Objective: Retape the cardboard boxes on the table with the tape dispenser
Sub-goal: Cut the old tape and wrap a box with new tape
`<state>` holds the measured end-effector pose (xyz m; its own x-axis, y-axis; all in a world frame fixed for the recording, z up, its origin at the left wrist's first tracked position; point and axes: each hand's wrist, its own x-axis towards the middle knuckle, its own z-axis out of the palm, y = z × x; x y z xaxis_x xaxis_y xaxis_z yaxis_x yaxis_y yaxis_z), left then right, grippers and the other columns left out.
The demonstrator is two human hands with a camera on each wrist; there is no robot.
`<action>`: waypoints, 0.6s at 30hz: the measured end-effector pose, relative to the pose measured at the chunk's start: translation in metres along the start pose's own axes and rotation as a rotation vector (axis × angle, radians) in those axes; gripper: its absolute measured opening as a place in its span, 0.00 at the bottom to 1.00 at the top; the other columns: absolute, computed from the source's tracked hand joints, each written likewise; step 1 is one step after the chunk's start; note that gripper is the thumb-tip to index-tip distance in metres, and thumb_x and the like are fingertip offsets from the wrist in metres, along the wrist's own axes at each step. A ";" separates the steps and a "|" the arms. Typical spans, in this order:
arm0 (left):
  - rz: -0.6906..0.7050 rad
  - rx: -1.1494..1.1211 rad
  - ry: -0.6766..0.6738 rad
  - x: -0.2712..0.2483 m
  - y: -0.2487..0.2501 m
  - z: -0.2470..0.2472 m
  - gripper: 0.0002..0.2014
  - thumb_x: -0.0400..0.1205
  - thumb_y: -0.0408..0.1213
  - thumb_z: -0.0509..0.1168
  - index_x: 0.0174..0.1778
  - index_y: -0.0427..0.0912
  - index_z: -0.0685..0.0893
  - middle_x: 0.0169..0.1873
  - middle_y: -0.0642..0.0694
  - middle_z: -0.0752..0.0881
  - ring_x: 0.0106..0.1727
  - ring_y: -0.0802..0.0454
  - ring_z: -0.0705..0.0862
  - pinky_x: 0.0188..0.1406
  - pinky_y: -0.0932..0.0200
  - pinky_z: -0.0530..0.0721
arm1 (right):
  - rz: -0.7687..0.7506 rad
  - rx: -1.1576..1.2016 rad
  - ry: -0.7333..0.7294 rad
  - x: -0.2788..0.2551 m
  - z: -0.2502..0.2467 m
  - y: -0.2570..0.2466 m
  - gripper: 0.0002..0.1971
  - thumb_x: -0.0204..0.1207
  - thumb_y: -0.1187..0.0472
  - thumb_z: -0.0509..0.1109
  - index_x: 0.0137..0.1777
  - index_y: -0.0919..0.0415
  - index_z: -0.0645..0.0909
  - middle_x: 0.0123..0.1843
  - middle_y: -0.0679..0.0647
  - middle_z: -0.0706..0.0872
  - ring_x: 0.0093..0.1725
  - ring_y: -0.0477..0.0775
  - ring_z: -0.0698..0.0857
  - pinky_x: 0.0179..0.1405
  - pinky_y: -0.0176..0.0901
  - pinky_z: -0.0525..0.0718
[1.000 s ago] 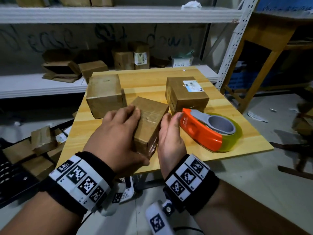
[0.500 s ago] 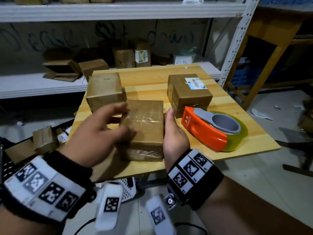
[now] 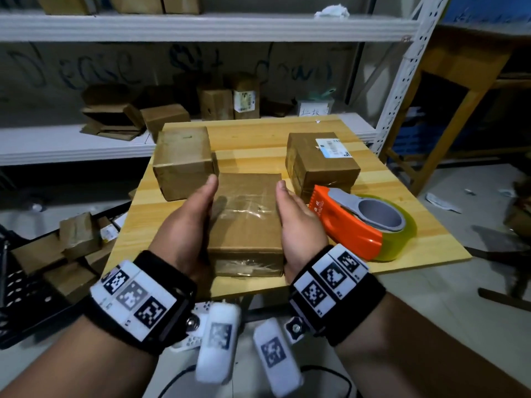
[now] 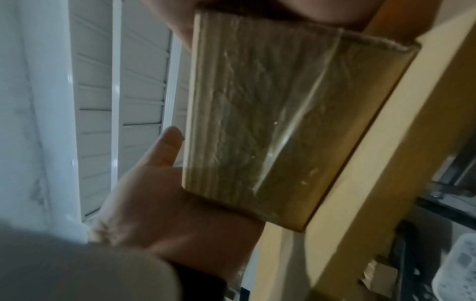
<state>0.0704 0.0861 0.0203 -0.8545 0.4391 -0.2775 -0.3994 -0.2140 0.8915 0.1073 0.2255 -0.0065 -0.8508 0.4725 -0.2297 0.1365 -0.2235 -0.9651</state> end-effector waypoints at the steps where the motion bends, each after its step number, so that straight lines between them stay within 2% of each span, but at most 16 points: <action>1: 0.040 -0.010 0.021 -0.001 -0.001 0.002 0.22 0.86 0.59 0.61 0.64 0.49 0.89 0.55 0.40 0.95 0.53 0.39 0.94 0.40 0.47 0.94 | -0.039 0.030 0.025 -0.001 -0.002 -0.001 0.39 0.67 0.19 0.68 0.72 0.42 0.83 0.67 0.47 0.91 0.69 0.56 0.88 0.77 0.63 0.81; 2: 0.081 -0.020 0.046 -0.001 -0.003 0.003 0.21 0.85 0.58 0.64 0.66 0.49 0.88 0.56 0.40 0.94 0.55 0.38 0.94 0.44 0.44 0.94 | -0.074 0.063 0.047 0.001 -0.005 -0.001 0.30 0.74 0.27 0.70 0.70 0.43 0.84 0.64 0.47 0.92 0.66 0.55 0.89 0.75 0.63 0.82; 3: 0.121 -0.032 0.074 0.001 -0.004 0.004 0.21 0.84 0.57 0.67 0.68 0.49 0.86 0.58 0.40 0.94 0.58 0.37 0.93 0.51 0.38 0.93 | -0.108 0.085 0.054 0.002 -0.008 -0.001 0.25 0.76 0.31 0.72 0.68 0.42 0.85 0.62 0.47 0.93 0.65 0.55 0.90 0.74 0.63 0.83; 5: 0.199 -0.010 0.147 0.002 -0.005 0.006 0.28 0.77 0.57 0.75 0.70 0.47 0.83 0.62 0.38 0.91 0.62 0.34 0.91 0.60 0.30 0.89 | -0.172 0.094 0.029 0.003 -0.009 0.001 0.21 0.73 0.32 0.74 0.64 0.35 0.84 0.59 0.46 0.94 0.61 0.54 0.92 0.69 0.65 0.87; 6: 0.240 0.029 0.171 0.003 -0.007 0.008 0.33 0.73 0.60 0.78 0.71 0.48 0.81 0.64 0.39 0.90 0.63 0.36 0.91 0.62 0.29 0.88 | -0.201 0.089 0.007 0.002 -0.009 0.002 0.18 0.73 0.34 0.76 0.62 0.31 0.83 0.57 0.47 0.94 0.59 0.54 0.93 0.65 0.66 0.89; 8: 0.312 0.174 0.175 0.003 -0.011 0.011 0.41 0.68 0.66 0.79 0.72 0.50 0.76 0.65 0.45 0.88 0.63 0.43 0.91 0.65 0.34 0.88 | -0.222 0.101 -0.035 0.001 -0.009 0.004 0.18 0.74 0.37 0.78 0.61 0.28 0.80 0.57 0.51 0.94 0.56 0.53 0.94 0.62 0.66 0.91; 9: 0.340 0.254 0.157 0.002 -0.013 0.012 0.41 0.70 0.69 0.77 0.73 0.52 0.73 0.65 0.48 0.88 0.62 0.48 0.91 0.64 0.40 0.89 | -0.228 0.107 -0.051 0.000 -0.010 0.005 0.21 0.72 0.37 0.80 0.62 0.28 0.78 0.59 0.52 0.93 0.56 0.52 0.94 0.62 0.64 0.91; 11: 0.389 0.366 0.136 0.002 -0.016 0.013 0.36 0.74 0.65 0.72 0.75 0.56 0.69 0.63 0.55 0.87 0.57 0.60 0.91 0.55 0.58 0.91 | -0.255 0.099 -0.069 0.000 -0.011 0.008 0.27 0.69 0.37 0.83 0.64 0.30 0.76 0.59 0.53 0.94 0.57 0.50 0.94 0.62 0.61 0.91; 12: 0.407 0.411 0.132 0.002 -0.016 0.013 0.34 0.76 0.62 0.70 0.76 0.57 0.69 0.62 0.58 0.88 0.56 0.63 0.90 0.53 0.63 0.90 | -0.266 0.100 -0.069 0.001 -0.011 0.009 0.27 0.70 0.40 0.84 0.66 0.32 0.76 0.59 0.54 0.94 0.56 0.51 0.94 0.61 0.60 0.92; 13: 0.415 0.436 0.132 0.005 -0.018 0.011 0.30 0.79 0.60 0.69 0.77 0.58 0.72 0.61 0.58 0.89 0.57 0.63 0.90 0.55 0.60 0.90 | -0.269 0.108 -0.068 0.002 -0.012 0.010 0.25 0.73 0.44 0.83 0.66 0.34 0.76 0.58 0.55 0.94 0.56 0.53 0.95 0.58 0.60 0.92; 15: 0.406 0.425 0.139 0.009 -0.018 0.009 0.20 0.85 0.57 0.68 0.73 0.63 0.79 0.60 0.57 0.92 0.60 0.54 0.91 0.65 0.42 0.88 | -0.252 0.116 -0.066 0.004 -0.012 0.010 0.21 0.78 0.50 0.81 0.65 0.33 0.76 0.58 0.55 0.94 0.54 0.53 0.95 0.53 0.57 0.93; 16: 0.397 0.409 0.146 0.010 -0.018 0.009 0.16 0.87 0.55 0.68 0.70 0.64 0.81 0.60 0.55 0.93 0.61 0.51 0.91 0.68 0.36 0.86 | -0.242 0.119 -0.065 0.004 -0.012 0.009 0.20 0.79 0.50 0.80 0.64 0.32 0.77 0.58 0.55 0.94 0.53 0.52 0.95 0.51 0.55 0.93; 18: 0.391 0.399 0.169 0.011 -0.019 0.010 0.17 0.88 0.55 0.66 0.73 0.62 0.82 0.61 0.53 0.92 0.63 0.48 0.90 0.70 0.35 0.84 | -0.228 0.126 -0.051 0.004 -0.011 0.008 0.17 0.81 0.51 0.78 0.62 0.31 0.77 0.58 0.54 0.94 0.52 0.52 0.95 0.50 0.56 0.93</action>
<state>0.0721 0.1038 0.0041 -0.9675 0.2413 0.0756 0.0848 0.0278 0.9960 0.1107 0.2354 -0.0167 -0.8775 0.4795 0.0012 -0.1227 -0.2221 -0.9673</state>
